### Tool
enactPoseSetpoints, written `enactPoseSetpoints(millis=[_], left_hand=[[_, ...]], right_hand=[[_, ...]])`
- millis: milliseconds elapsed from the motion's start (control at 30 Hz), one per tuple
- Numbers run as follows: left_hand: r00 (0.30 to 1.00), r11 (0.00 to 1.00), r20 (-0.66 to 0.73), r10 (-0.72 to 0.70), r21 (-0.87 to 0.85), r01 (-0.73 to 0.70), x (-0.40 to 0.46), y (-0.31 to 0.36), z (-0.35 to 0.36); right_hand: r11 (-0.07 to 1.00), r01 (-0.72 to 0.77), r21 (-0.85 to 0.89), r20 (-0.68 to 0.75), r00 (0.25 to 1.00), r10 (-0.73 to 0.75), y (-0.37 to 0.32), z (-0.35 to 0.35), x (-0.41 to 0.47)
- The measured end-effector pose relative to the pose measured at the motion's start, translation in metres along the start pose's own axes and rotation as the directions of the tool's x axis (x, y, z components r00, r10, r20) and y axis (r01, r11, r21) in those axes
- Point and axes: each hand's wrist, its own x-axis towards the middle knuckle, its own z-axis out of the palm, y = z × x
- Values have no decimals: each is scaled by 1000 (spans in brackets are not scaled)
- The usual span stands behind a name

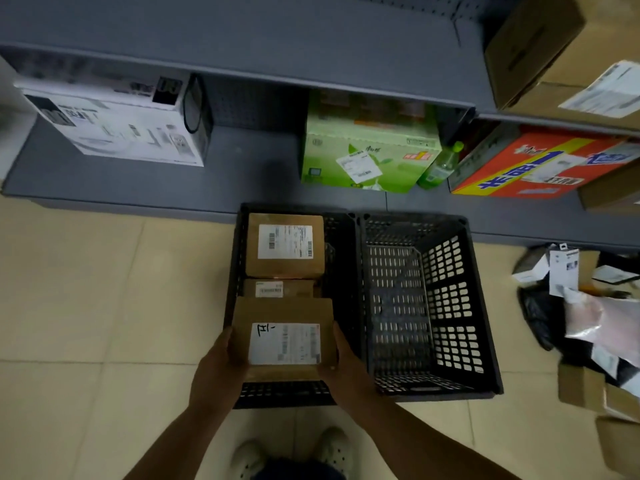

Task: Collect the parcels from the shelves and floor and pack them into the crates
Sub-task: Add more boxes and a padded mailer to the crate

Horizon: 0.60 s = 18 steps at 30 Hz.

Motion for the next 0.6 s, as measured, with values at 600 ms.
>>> enactPoseSetpoints(millis=[600], left_hand=[[992,963,125,6,267,-39,57,-77,54]], right_hand=[[991,1,-133,-24,1000,-4,81,49,90]])
